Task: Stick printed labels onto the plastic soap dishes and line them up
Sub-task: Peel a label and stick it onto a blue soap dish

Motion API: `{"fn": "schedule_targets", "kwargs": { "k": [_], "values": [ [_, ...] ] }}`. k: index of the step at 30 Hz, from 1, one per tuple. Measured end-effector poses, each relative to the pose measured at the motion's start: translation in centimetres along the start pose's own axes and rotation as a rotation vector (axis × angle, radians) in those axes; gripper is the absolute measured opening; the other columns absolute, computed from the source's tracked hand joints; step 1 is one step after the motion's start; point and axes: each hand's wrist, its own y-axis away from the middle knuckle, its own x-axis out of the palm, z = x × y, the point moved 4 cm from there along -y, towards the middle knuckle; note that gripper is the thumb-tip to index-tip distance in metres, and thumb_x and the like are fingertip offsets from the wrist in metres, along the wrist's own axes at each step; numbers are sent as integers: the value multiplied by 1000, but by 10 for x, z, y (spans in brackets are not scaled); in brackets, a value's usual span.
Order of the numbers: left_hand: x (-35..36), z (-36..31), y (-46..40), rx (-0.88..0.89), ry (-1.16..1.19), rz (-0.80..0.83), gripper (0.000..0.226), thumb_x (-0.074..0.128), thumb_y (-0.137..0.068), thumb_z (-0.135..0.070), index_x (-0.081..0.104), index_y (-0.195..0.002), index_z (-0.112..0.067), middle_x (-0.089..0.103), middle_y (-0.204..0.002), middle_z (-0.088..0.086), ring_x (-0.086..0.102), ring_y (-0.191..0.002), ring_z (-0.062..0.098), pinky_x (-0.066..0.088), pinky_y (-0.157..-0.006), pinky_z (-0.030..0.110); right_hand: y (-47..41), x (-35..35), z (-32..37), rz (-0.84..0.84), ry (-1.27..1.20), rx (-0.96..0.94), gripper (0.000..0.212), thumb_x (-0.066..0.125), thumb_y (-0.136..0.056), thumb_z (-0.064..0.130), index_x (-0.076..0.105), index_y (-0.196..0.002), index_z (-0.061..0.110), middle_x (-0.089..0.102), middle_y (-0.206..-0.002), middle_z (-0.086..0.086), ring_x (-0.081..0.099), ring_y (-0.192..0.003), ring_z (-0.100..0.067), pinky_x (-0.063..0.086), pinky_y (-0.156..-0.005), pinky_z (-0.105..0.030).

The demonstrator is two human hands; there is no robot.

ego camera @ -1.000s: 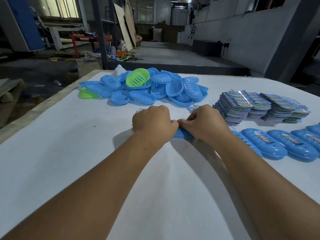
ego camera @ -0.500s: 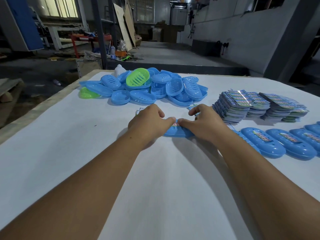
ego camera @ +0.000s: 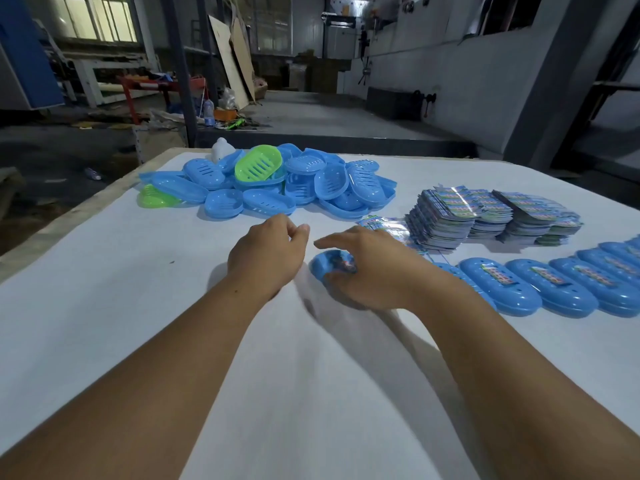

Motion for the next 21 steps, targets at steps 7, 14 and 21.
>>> {"fn": "schedule_targets", "kwargs": {
  "k": [7,14,21],
  "values": [
    [5,2,-3,1,-55,3,26,51,-92,-58,55,-91,-32,55,-89,-8,53,-84,20,41,-74,32,18,-21,-19,92,186,229,54,68,-71,62,70,-107,22,65,-101,2,60,-92,-23,54,-76,-33],
    [4,3,-4,-14,-49,13,27,54,-90,-58,59,-89,-31,55,-90,-9,52,-85,20,40,-75,32,26,-34,-33,129,189,326,35,75,-70,46,69,-89,17,65,-82,-2,59,-71,-18,50,-60,-27],
    [3,2,-3,-29,-40,21,28,54,-90,-57,61,-92,-30,58,-92,-10,55,-87,18,40,-75,32,28,-42,-53,118,236,359,35,62,-84,9,65,-119,9,66,-106,-11,62,-85,-29,45,-62,-28]
  ]
}}
